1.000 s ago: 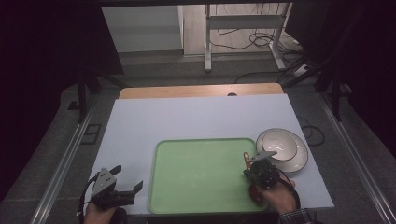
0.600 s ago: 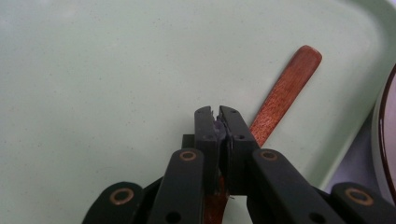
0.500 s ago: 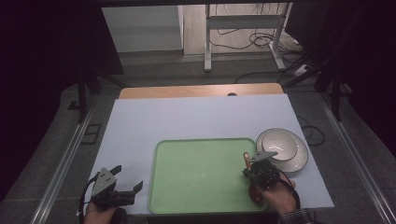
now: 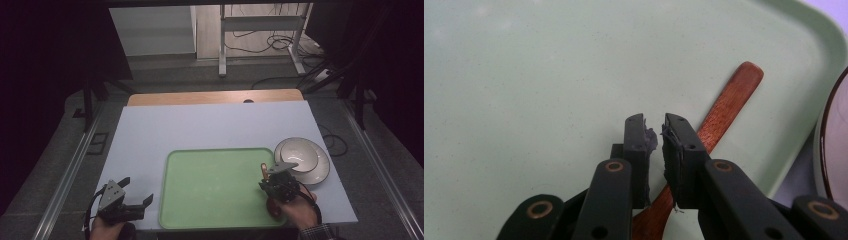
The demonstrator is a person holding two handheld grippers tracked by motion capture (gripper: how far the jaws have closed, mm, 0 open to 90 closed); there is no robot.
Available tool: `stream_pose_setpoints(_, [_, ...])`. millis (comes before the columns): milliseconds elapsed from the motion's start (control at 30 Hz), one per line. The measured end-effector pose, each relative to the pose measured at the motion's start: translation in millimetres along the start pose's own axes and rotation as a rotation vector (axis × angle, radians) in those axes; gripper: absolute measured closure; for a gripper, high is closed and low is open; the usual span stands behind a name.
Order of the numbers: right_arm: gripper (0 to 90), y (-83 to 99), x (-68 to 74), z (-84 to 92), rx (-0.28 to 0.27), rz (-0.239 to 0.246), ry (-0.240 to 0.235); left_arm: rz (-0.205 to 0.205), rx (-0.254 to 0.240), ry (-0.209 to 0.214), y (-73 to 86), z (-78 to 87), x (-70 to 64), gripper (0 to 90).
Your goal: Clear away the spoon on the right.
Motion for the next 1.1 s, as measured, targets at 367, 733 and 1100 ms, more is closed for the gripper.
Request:
stream_pose_setpoints(367, [74.4,-3.4,0.5,4.1,-0.021,0.008,0.006,-0.002,0.002,-0.002,0.0,-0.2,-0.1,2.4])
stream_pose_setpoints(733, [68.2,-8.0,3.0,7.9,-0.043,0.033,0.001,0.0,0.003,-0.002,0.0,-0.3,0.0,2.4])
stream_pose_setpoints(1100, [55.3,-10.7,0.6,11.4,-0.058,0.028,0.016,0.002,0.002,-0.002,0.0,-0.2,0.1,2.4])
Point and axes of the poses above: each handheld gripper's, and its own axes: z roughly backward along the jaws, y roughly out of its underside, x roughly to its left, the point moved 6 cm from there along -z, roughly forward along the jaws, and after that the axes turned 5 degrees about z, right-handed, at the moved point
